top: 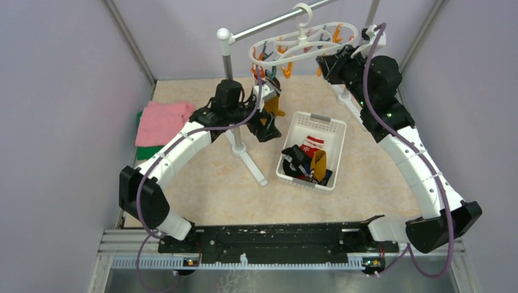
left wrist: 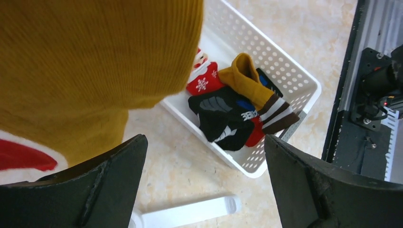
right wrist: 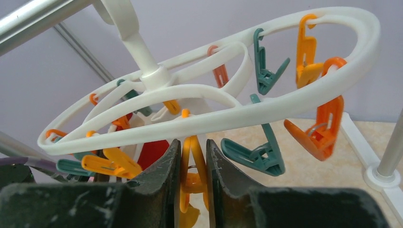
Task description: Remove the socks clipped to the hanger
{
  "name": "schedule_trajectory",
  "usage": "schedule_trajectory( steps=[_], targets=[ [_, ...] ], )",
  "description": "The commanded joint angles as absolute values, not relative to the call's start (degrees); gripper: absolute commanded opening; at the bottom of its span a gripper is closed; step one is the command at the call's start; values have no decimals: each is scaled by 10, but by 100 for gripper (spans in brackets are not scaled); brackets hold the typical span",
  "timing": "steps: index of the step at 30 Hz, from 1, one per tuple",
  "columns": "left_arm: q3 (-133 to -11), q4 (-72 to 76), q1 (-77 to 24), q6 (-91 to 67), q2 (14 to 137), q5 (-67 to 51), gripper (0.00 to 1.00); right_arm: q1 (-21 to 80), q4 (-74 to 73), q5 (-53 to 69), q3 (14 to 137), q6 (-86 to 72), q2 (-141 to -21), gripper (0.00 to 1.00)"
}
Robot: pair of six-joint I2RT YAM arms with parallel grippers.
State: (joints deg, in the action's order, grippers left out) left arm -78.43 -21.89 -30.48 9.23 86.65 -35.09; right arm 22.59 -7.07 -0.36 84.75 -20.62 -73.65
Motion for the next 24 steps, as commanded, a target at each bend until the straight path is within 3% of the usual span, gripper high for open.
schedule_trajectory(
  steps=[1, 3, 7, 9, 13, 17, 24],
  targets=[
    [-823, -151, -302, 81, 886, -401, 95, 213, -91, -1, 841, -218, -717, 19],
    [-827, -138, -301, 75, 897, -409, 84, 214, -91, 16, 840, -222, -717, 22],
    [-830, -137, -301, 74, 906, -420, 41, 213, -96, 33, 836, -222, -712, 38],
    [-826, -138, -301, 71, 902, -418, 23, 213, -93, 43, 826, -225, -702, 51],
    [-816, -141, -301, 68, 891, -419, 0, 213, -74, 77, 786, -232, -668, 63],
    [-812, -142, -301, 69, 883, -432, 0, 226, -37, 148, 714, -245, -622, 74],
    [-811, -153, -299, 77, 877, -429, 0, 294, 39, 201, 636, -216, -640, 76]
  ],
)
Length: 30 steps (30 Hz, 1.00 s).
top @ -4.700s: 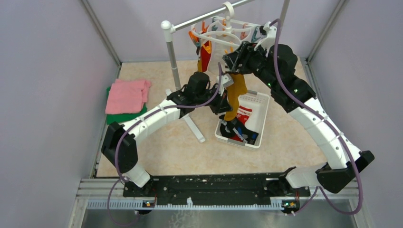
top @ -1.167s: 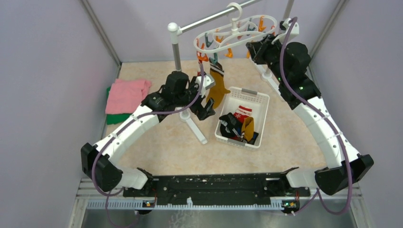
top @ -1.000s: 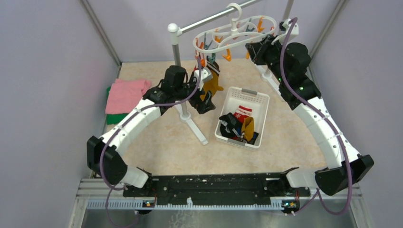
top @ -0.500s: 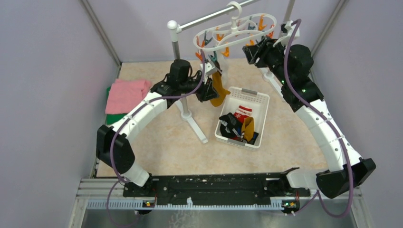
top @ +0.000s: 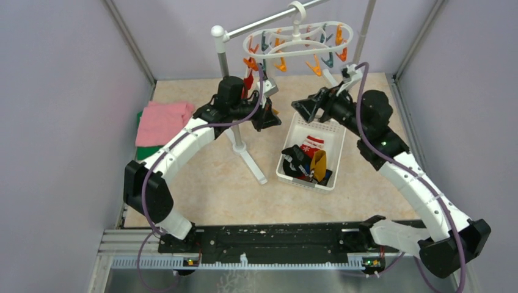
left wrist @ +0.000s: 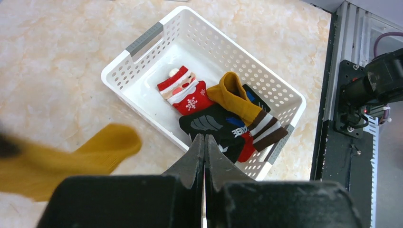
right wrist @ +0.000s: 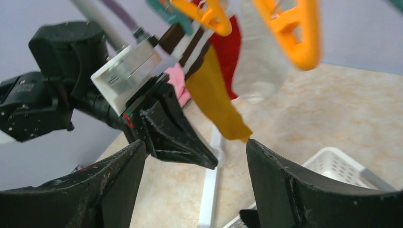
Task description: Remove the socks clipped to the hanger
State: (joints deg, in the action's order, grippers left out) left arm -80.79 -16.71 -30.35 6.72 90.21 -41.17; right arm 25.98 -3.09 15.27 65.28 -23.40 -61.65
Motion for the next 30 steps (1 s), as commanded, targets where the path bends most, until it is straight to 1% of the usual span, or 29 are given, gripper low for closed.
schedule_trajectory(
  steps=[1, 5, 10, 11, 13, 15, 17, 20, 21, 23, 24, 25, 27, 29, 30],
  targets=[
    [-807, -154, -298, 79, 874, -427, 0, 303, 47, 196, 633, -214, -652, 76],
    [-793, -169, -290, 80, 860, -414, 0, 339, 110, 138, 630, -201, -697, 73],
    [-765, -232, -276, 78, 807, -392, 0, 366, 182, 70, 646, -193, -768, 75],
    [-759, -252, -273, 82, 794, -388, 3, 368, 192, 56, 650, -193, -782, 75],
    [-742, -290, -269, 94, 763, -379, 15, 376, 212, 32, 660, -191, -808, 75],
    [-715, -310, -263, 101, 728, -369, 22, 390, 221, 5, 679, -177, -839, 75],
    [-688, -311, -256, 104, 694, -360, 31, 402, 222, -29, 700, -163, -872, 76],
    [-669, -312, -252, 108, 664, -352, 39, 420, 229, -85, 733, -139, -919, 75],
    [-669, -315, -252, 109, 662, -350, 41, 422, 232, -106, 743, -131, -932, 73],
    [-673, -321, -252, 113, 662, -349, 43, 424, 256, -136, 754, -121, -950, 63],
    [-674, -323, -252, 114, 664, -350, 45, 424, 268, -143, 761, -118, -958, 55],
    [-674, -322, -252, 114, 666, -350, 45, 425, 272, -148, 768, -116, -964, 45],
    [-671, -316, -252, 115, 672, -351, 45, 424, 276, -151, 777, -112, -969, 21],
    [-673, -311, -252, 111, 682, -350, 45, 425, 285, -154, 772, -110, -964, 0],
    [-676, -311, -251, 110, 688, -352, 45, 425, 287, -157, 768, -110, -961, 0]
  ],
)
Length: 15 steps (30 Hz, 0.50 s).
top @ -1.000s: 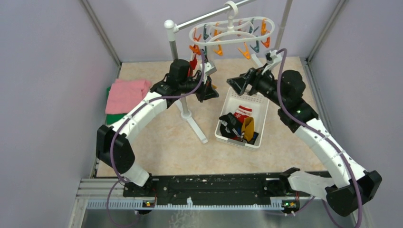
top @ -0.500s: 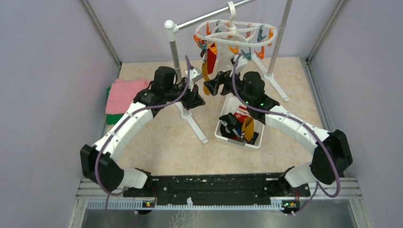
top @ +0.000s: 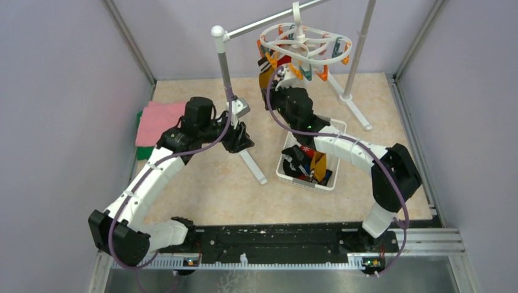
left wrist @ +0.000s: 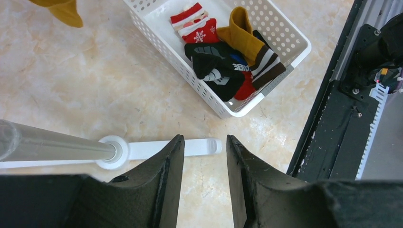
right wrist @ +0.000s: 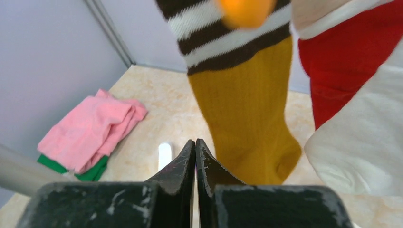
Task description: Remove the socks clipped to the hanger
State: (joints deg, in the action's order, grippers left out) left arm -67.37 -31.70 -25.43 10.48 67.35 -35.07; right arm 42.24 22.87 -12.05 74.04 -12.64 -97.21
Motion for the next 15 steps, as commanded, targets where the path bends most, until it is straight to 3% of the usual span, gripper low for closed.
schedule_trajectory(
  steps=[1, 8, 10, 11, 14, 15],
  targets=[
    [-679, -310, -251, 109, 693, -353, 44, 425, 290, -159, 760, -110, -957, 0],
    [-686, -296, -250, 110, 696, -348, 43, 425, 312, -156, 686, -111, -902, 0],
    [-687, -293, -250, 109, 696, -352, 42, 427, 331, -155, 655, -112, -890, 34],
    [-687, -292, -250, 107, 697, -353, 42, 430, 339, -161, 642, -109, -889, 44],
    [-688, -290, -250, 104, 697, -357, 41, 446, 347, -187, 629, -89, -899, 65],
    [-688, -291, -250, 104, 697, -358, 41, 452, 351, -192, 629, -85, -905, 67]
  ],
)
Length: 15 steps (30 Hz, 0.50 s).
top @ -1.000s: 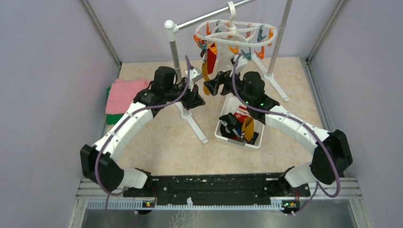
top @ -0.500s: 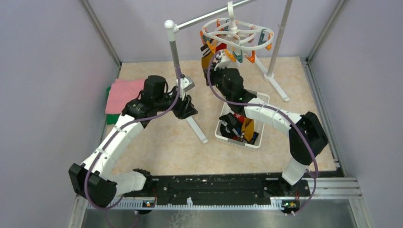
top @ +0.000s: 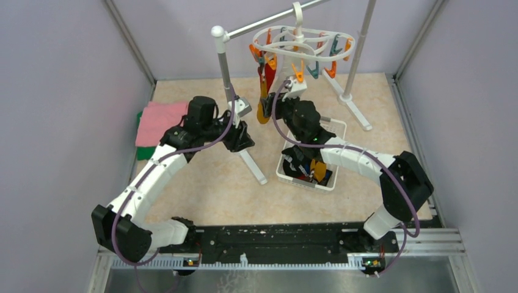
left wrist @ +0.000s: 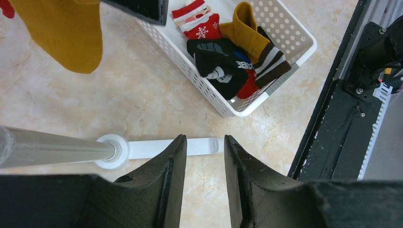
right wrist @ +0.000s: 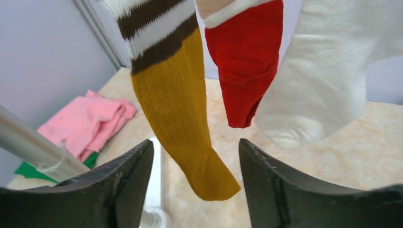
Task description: Remove the socks clipped to the hanger
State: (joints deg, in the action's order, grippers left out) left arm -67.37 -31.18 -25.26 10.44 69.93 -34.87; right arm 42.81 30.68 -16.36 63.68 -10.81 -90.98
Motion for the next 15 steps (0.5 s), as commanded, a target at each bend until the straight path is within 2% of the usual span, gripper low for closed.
schedule_trajectory(
  steps=[1, 6, 9, 11, 14, 15],
  targets=[
    [-689, -292, -250, 104, 697, -358, 41, 455, 356, -190, 630, -84, -910, 69],
    [-691, -295, -249, 109, 694, -356, 41, 457, 362, -193, 674, -69, -945, 72],
    [-692, -293, -250, 107, 694, -355, 41, 455, 352, -226, 730, -45, -987, 63],
    [-691, -290, -249, 99, 694, -355, 41, 449, 343, -224, 764, -42, -1013, 47],
    [-690, -288, -250, 91, 692, -361, 41, 448, 343, -206, 774, -44, -1008, 0],
    [-687, -284, -249, 88, 691, -364, 41, 449, 344, -197, 764, -49, -994, 0]
  ],
)
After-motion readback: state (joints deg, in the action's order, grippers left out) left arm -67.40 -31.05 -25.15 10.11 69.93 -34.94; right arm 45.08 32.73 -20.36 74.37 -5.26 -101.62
